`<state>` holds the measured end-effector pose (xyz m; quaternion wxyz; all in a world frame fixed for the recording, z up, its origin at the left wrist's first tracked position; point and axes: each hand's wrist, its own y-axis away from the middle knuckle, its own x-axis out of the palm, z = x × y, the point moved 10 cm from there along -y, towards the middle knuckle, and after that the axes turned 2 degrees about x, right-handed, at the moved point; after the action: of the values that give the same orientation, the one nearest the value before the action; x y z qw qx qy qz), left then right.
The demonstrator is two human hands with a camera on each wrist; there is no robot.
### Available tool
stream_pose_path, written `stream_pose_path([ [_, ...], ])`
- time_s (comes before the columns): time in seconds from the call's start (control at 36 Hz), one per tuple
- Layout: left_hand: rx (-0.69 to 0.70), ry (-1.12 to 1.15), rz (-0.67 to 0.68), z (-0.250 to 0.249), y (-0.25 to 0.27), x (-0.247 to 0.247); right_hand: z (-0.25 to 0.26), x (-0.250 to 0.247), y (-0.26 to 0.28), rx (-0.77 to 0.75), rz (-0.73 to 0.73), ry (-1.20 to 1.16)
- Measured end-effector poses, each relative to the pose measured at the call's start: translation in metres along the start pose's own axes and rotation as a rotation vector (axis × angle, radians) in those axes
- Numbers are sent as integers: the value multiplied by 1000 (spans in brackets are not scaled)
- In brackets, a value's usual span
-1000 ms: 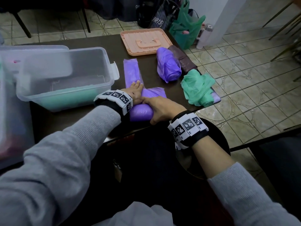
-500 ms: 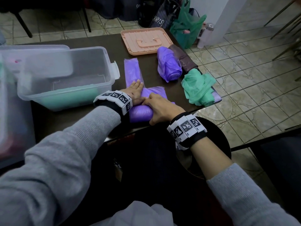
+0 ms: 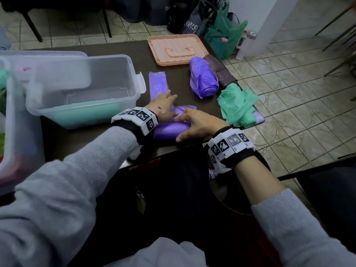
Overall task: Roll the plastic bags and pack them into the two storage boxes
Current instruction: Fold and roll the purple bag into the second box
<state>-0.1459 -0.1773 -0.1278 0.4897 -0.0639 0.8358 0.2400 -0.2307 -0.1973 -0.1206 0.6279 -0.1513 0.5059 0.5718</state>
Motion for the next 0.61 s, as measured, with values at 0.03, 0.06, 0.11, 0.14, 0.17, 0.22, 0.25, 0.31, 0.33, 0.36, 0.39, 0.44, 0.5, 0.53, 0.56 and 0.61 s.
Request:
stream_pose_path([
  [0.03,2,40,-46,-1,2,-5,-3,-2,-1,14,1,-13],
  [0.06,0,79,-88,-3,5,-11,-5,-4,-2,29,-3,-39],
  [0.11,-13,108,-144,-6,12,-20,-9,-8,-6,46,-11,-106],
  [0.14,-26,105,-151,-6,15,-22,-10,-8,-8,53,1,-126],
  [0.17,-50,96,-147,-5,18,-22,-11,-8,-10,57,26,-136],
  [0.22,-82,78,-118,-1,23,-21,-11,-7,-12,55,63,-148],
  [0.25,-81,64,-97,1,25,-20,-11,-8,-14,51,69,-161],
  [0.31,-69,52,-58,4,28,-17,-14,-9,-16,50,67,-175],
  [0.33,-62,65,-37,6,30,-16,-16,-9,-18,55,62,-171],
  [0.36,-54,82,-24,7,32,-14,-18,-8,-20,65,61,-163],
  [0.39,-50,92,-20,9,33,-13,-19,-8,-22,71,61,-153],
  [0.44,-51,87,-23,13,34,-8,-16,-8,-24,68,56,-129],
  [0.5,-61,83,-49,16,33,-5,-12,-8,-27,57,44,-94],
  [0.53,-64,82,-75,17,33,-5,-12,-9,-27,56,27,-76],
  [0.56,-60,79,-108,17,32,-6,-12,-10,-28,55,2,-62],
  [0.61,-25,55,-219,12,33,-14,-15,-15,-29,64,-52,-27],
])
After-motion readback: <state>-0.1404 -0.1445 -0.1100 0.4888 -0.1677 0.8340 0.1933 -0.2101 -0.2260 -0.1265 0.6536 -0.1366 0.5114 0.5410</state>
